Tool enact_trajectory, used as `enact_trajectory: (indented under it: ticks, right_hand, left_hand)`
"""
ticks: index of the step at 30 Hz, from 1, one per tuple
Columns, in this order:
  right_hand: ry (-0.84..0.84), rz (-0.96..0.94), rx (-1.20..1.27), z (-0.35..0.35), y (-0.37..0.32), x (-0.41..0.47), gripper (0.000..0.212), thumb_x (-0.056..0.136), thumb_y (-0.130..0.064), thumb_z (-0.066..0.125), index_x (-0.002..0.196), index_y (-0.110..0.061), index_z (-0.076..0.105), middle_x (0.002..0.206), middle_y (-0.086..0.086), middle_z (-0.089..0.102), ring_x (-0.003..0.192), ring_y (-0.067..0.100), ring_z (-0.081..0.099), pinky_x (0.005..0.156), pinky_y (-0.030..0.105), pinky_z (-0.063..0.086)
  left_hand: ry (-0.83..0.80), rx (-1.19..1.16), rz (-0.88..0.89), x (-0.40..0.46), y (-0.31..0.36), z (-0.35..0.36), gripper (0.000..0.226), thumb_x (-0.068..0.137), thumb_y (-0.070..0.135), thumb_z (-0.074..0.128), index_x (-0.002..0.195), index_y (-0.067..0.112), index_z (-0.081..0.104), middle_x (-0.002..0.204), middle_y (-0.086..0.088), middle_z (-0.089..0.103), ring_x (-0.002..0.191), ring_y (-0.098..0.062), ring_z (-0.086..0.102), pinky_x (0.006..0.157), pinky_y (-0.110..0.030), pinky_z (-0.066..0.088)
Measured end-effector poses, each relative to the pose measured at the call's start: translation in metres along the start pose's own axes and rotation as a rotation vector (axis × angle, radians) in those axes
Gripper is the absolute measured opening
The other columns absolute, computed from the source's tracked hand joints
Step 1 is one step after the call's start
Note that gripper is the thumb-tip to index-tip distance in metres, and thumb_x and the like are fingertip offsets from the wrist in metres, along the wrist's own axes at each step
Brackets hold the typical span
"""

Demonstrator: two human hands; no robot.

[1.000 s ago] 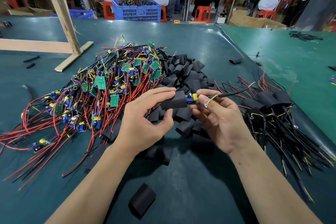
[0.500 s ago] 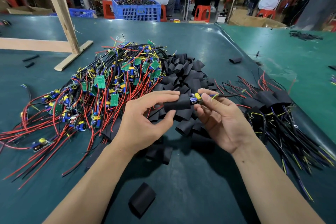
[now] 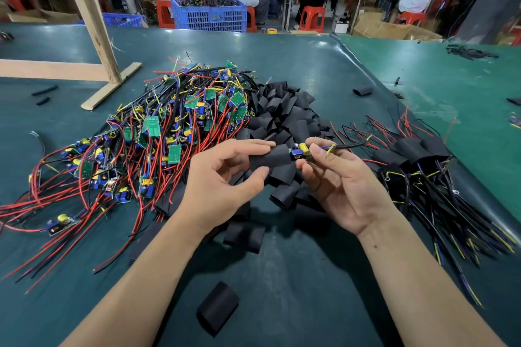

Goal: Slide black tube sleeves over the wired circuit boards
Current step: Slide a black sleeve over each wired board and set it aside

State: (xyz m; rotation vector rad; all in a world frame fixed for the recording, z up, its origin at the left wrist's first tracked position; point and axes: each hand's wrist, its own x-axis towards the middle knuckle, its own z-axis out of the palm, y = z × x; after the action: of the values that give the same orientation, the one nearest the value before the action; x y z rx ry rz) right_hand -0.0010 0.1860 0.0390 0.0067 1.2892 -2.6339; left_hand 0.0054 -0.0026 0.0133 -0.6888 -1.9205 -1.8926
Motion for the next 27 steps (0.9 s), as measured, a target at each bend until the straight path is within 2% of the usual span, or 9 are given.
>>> enact_trajectory:
  ticks: [3, 10, 15, 21, 24, 27]
  right_hand:
    - [-0.014, 0.009, 0.019, 0.001, 0.002, 0.0, 0.011, 0.074, -0.009, 0.067, 0.074, -0.013, 0.078, 0.075, 0.008, 0.07, 0.063, 0.016, 0.069, 0.056, 0.018, 0.055]
    - [-0.055, -0.018, -0.092, 0.003, 0.011, 0.001, 0.011, 0.072, -0.006, 0.068, 0.078, -0.012, 0.075, 0.081, 0.008, 0.072, 0.066, 0.019, 0.069, 0.06, 0.021, 0.056]
    - [-0.016, -0.1, -0.223, 0.002, 0.016, 0.003, 0.016, 0.069, -0.007, 0.07, 0.085, -0.008, 0.069, 0.084, 0.009, 0.072, 0.075, 0.018, 0.071, 0.063, 0.024, 0.057]
    - [0.004, -0.136, -0.24, 0.003, 0.018, 0.002, 0.013, 0.067, -0.008, 0.071, 0.076, -0.013, 0.077, 0.082, 0.009, 0.074, 0.075, 0.018, 0.072, 0.065, 0.022, 0.057]
    - [-0.031, -0.136, -0.221, 0.003, 0.017, 0.002, 0.014, 0.068, -0.008, 0.069, 0.078, -0.011, 0.078, 0.083, 0.009, 0.075, 0.076, 0.017, 0.072, 0.067, 0.022, 0.057]
    - [-0.062, -0.152, -0.305, 0.0, 0.011, 0.001, 0.017, 0.072, -0.006, 0.068, 0.082, -0.013, 0.08, 0.083, 0.007, 0.075, 0.074, 0.015, 0.071, 0.069, 0.021, 0.056]
  left_hand:
    - [0.014, -0.012, -0.036, 0.0, 0.001, -0.001, 0.029, 0.076, -0.003, 0.069, 0.101, 0.01, 0.066, 0.11, -0.011, 0.071, 0.109, -0.026, 0.067, 0.095, -0.048, 0.053]
    - [0.013, 0.024, 0.012, -0.002, -0.002, 0.005, 0.025, 0.075, -0.008, 0.066, 0.095, 0.007, 0.061, 0.109, -0.011, 0.068, 0.104, -0.02, 0.068, 0.09, -0.029, 0.054]
    - [-0.001, 0.107, 0.043, -0.002, -0.008, 0.004, 0.02, 0.075, -0.007, 0.07, 0.092, 0.001, 0.064, 0.11, -0.008, 0.069, 0.105, -0.02, 0.068, 0.09, -0.03, 0.054]
    - [0.004, 0.139, 0.068, -0.002, -0.006, 0.003, 0.02, 0.076, -0.007, 0.071, 0.094, -0.001, 0.066, 0.112, -0.012, 0.07, 0.107, -0.021, 0.068, 0.093, -0.034, 0.054]
    - [0.012, 0.143, 0.068, -0.001, -0.004, 0.003, 0.026, 0.075, -0.008, 0.075, 0.097, 0.001, 0.068, 0.11, -0.01, 0.071, 0.105, -0.018, 0.069, 0.092, -0.03, 0.054]
    - [0.009, 0.176, 0.057, -0.001, -0.003, 0.001, 0.027, 0.074, -0.009, 0.078, 0.097, 0.001, 0.068, 0.109, -0.007, 0.072, 0.105, -0.016, 0.069, 0.092, -0.03, 0.054]
